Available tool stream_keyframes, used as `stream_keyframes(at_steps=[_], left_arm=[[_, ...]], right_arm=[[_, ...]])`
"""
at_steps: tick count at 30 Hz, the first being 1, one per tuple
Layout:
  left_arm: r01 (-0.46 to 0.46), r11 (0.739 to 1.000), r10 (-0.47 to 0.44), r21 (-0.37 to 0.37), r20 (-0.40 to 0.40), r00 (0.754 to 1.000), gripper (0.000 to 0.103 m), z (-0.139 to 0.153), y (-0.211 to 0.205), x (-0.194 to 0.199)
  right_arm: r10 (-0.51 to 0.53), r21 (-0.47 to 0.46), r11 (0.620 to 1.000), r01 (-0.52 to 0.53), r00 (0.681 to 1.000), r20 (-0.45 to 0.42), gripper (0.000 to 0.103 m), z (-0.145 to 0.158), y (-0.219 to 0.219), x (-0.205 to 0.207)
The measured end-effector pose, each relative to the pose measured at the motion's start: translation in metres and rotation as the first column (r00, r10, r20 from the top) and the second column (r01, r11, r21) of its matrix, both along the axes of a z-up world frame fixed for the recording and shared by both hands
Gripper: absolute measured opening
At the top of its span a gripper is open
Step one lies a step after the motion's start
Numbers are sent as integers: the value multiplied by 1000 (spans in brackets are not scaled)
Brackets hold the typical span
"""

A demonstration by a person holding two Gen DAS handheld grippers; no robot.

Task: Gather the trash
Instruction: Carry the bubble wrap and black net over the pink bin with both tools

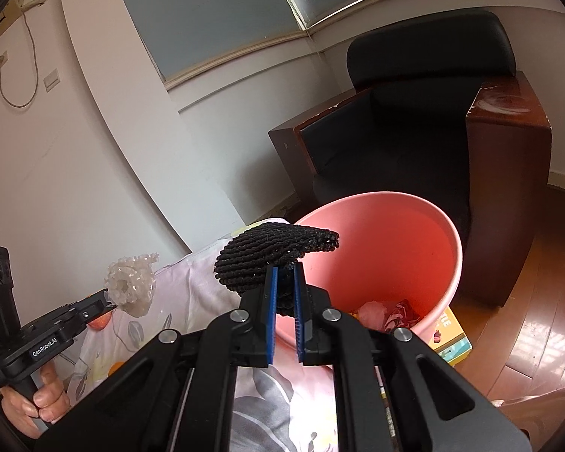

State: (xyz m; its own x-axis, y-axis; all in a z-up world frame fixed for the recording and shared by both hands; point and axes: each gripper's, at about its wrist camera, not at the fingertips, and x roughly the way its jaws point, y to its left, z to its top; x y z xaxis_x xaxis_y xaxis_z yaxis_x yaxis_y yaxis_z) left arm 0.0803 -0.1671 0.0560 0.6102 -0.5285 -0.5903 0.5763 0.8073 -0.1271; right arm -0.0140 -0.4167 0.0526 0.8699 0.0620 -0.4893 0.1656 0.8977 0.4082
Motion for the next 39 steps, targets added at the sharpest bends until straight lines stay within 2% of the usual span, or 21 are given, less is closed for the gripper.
stream_keyframes(at_steps=[23, 31, 39], left_arm=[[96, 995, -97, 37, 39, 994, 13, 2, -71, 11], [125, 989, -128, 74, 31, 991, 13, -10, -103, 18], [129, 978, -131, 162, -1, 991, 13, -34, -132, 28]], right_arm=[[-87, -14, 996, 87, 996, -10, 9, -5, -24, -8], [-127, -28, 992, 126, 992, -28, 9, -9, -36, -9], [-178, -59, 983, 174, 982, -66, 9, -19, -49, -10]])
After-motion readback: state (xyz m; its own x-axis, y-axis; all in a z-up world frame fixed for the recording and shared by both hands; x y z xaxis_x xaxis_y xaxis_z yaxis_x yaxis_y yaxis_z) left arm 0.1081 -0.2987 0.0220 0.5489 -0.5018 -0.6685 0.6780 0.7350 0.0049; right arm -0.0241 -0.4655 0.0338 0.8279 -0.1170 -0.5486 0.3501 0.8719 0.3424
